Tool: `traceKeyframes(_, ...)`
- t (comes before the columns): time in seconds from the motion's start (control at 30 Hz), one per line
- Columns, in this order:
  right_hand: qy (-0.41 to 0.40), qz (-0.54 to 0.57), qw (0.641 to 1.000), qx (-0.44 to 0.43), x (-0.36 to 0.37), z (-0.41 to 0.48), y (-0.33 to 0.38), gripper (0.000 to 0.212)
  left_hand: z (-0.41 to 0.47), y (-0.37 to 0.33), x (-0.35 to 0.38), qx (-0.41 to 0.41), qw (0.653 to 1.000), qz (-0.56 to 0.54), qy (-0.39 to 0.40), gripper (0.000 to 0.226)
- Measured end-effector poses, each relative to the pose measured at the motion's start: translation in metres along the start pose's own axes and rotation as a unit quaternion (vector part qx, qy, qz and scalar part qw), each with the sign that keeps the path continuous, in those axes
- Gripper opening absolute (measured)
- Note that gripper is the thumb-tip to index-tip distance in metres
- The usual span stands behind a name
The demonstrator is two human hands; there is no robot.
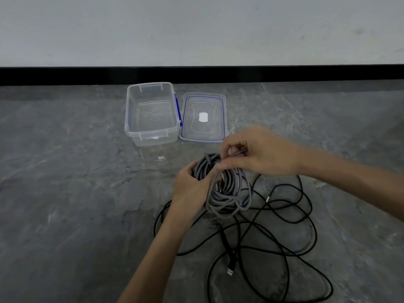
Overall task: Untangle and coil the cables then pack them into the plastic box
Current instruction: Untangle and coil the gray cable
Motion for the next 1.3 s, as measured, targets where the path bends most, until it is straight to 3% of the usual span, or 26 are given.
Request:
traceKeyframes(0.03, 0.002, 0.006, 1.000, 0.001, -0.002, 0.000, -0.004, 0.028, -0.003, 0.001, 0.004, -0.013, 1.000, -0.019, 0.012, 0.005)
traceKeyframes(0.2, 0.018, 0.017, 1.000, 0.012, -0.009, -0.002, -0.017, 0.016, -0.003, 0.012, 0.011, -0.062, 0.983, -0.163, 0.054, 0.041)
traceKeyframes(0.4, -0.032, -0.048, 0.998, -0.001, -0.015, -0.005, -0.013, 0.015, -0.007, 0.008, 0.013, -0.071, 0.968, -0.232, 0.067, 0.031)
traceKeyframes(0.53, -0.055, 0.012, 0.998, 0.013, -0.005, -0.010, 0.002, 0.011, 0.000, 0.012, 0.004, -0.115, 0.944, -0.308, 0.032, 0.042)
traceKeyframes(0.63, -0.020, -0.161, 0.983, -0.082, 0.005, -0.007, 0.028, 0.018, 0.001, 0.013, -0.003, -0.109, 0.954, -0.279, -0.001, 0.031)
traceKeyframes(0.73, -0.021, -0.419, 0.900, -0.118, 0.005, -0.003, 0.044, 0.022, -0.002, 0.011, -0.001, -0.093, 0.964, -0.248, -0.021, 0.028)
traceKeyframes(0.9, 0.004, -0.519, 0.848, -0.108, 0.012, -0.005, 0.054, 0.041, -0.001, 0.007, -0.007, -0.078, 0.960, -0.262, -0.052, 0.026)
traceKeyframes(1.03, -0.032, -0.445, 0.887, -0.118, 0.007, -0.008, 0.057, 0.030, 0.000, 0.003, -0.010, -0.074, 0.955, -0.282, -0.049, 0.030)
traceKeyframes(1.13, -0.026, -0.416, 0.896, -0.152, 0.015, -0.005, 0.062, 0.014, -0.001, 0.004, -0.008, -0.086, 0.952, -0.292, -0.033, 0.034)
traceKeyframes(1.2, -0.026, -0.387, 0.906, -0.172, 0.021, -0.003, 0.066, 0.023, -0.002, 0.004, -0.005, -0.091, 0.949, -0.300, -0.028, 0.036)
traceKeyframes(1.3, -0.062, -0.312, 0.938, -0.135, 0.015, -0.001, 0.060, 0.039, -0.002, 0.004, -0.006, -0.091, 0.947, -0.305, -0.040, 0.039)
Point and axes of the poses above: each hand's wrist, its own z-axis towards the middle knuckle, its own x-axis out of the palm, y = z × x, the point moved 9 cm from there along z, towards the middle knuckle, and after that the axes turned 10 degrees about -x, right-handed, at the moved point
